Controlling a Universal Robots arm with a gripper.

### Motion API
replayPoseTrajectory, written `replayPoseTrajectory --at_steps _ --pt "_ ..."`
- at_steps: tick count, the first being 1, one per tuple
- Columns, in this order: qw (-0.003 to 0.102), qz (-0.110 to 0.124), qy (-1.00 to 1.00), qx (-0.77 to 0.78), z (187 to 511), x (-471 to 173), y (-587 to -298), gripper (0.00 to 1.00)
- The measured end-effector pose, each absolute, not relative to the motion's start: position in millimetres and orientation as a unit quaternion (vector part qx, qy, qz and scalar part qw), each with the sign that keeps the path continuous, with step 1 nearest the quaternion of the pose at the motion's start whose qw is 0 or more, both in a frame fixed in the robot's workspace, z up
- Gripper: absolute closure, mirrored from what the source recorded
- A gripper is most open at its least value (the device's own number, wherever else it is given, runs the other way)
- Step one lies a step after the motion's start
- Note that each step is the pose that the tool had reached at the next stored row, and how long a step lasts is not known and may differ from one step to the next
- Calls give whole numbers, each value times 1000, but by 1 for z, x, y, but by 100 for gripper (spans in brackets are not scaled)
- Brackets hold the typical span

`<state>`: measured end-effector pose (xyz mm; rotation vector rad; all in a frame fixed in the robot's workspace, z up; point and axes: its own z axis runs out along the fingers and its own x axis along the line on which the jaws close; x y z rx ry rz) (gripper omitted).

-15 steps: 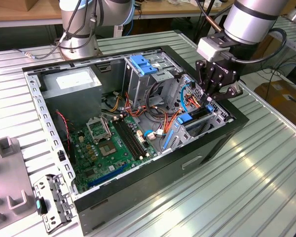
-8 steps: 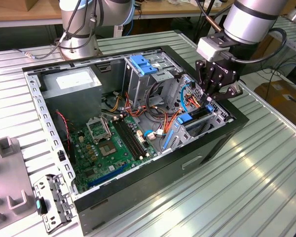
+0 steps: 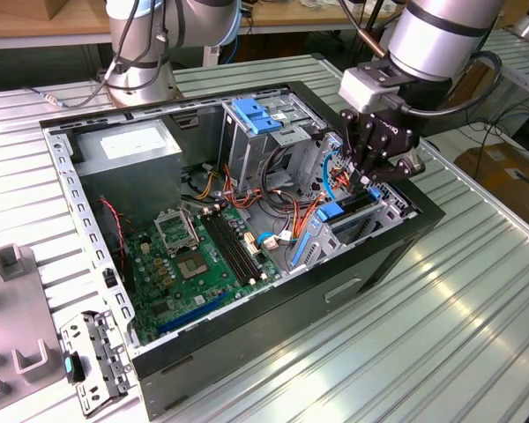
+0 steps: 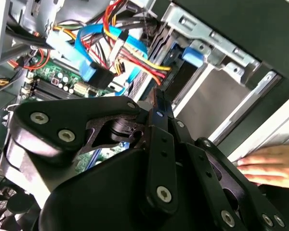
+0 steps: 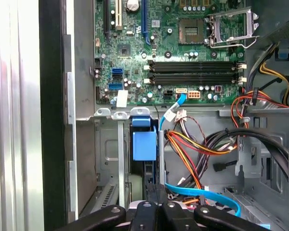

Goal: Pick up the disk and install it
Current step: 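Insert the second disk wire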

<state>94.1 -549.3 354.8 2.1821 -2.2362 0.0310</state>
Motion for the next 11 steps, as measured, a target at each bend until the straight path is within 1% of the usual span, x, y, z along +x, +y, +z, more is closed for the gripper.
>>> replayPoseTrajectory --at_steps 4,11 --pt "8 10 -716 698 361 94 -549 89" --pt "9 10 -716 698 393 94 -549 89"
